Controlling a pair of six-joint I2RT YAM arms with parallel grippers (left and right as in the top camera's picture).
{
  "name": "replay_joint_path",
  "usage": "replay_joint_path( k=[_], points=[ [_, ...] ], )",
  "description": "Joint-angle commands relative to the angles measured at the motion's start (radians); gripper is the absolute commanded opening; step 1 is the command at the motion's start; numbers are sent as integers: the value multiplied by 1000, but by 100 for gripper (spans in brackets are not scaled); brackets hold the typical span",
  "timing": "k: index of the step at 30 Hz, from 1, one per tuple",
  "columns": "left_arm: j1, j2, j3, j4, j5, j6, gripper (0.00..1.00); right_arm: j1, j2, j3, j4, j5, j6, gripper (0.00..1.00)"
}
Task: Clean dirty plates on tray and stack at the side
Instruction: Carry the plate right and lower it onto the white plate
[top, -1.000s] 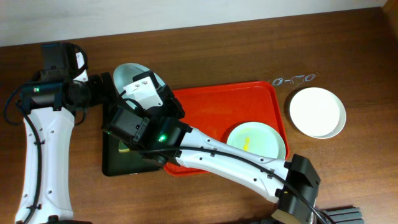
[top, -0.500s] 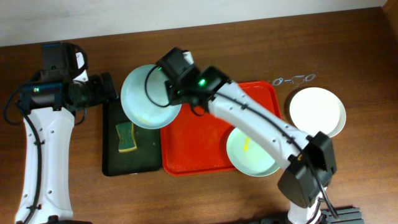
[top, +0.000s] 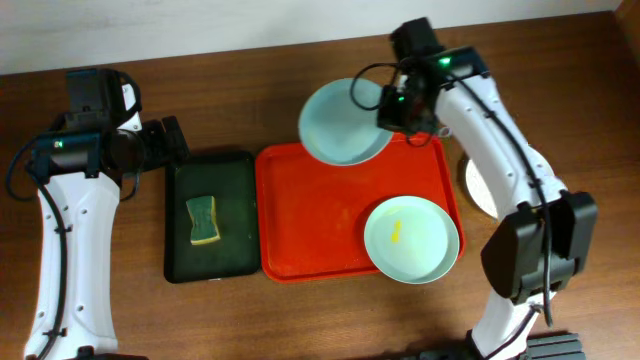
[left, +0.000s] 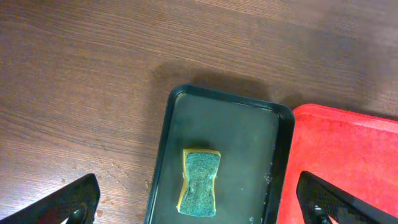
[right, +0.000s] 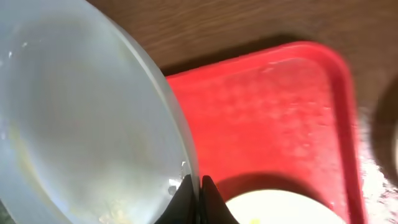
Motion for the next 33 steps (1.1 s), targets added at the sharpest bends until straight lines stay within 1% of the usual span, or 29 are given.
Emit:
replay_joint_path(
  k=[1, 5, 8, 9, 16, 20, 26, 31, 33],
  points=[
    [2, 2, 3, 2, 4, -2, 99, -151, -28, 24, -56, -7, -102, 4],
    [2, 2, 3, 2, 4, -2, 99, -373, -28, 24, -162, -8, -100, 4],
    [2, 2, 3, 2, 4, -2, 99, -512, -28, 24, -233, -2, -101, 4],
    [2, 2, 3, 2, 4, -2, 99, -581, -28, 23, -260, 7, -98, 4],
    [2, 2, 3, 2, 4, -2, 99, -848, -28, -13, -336, 7, -94, 4],
    [2, 2, 3, 2, 4, -2, 99, -914, -26, -83, -319, 61, -95, 4],
    [2, 2, 3, 2, 4, -2, 99, -912, -26, -170, -260, 78, -94, 4],
    [2, 2, 3, 2, 4, -2, 99, -911, -26, -292, -137, 65, -94, 4],
    [2, 2, 3, 2, 4, -2, 99, -911, -26, -334, -85, 8, -94, 4]
  ],
)
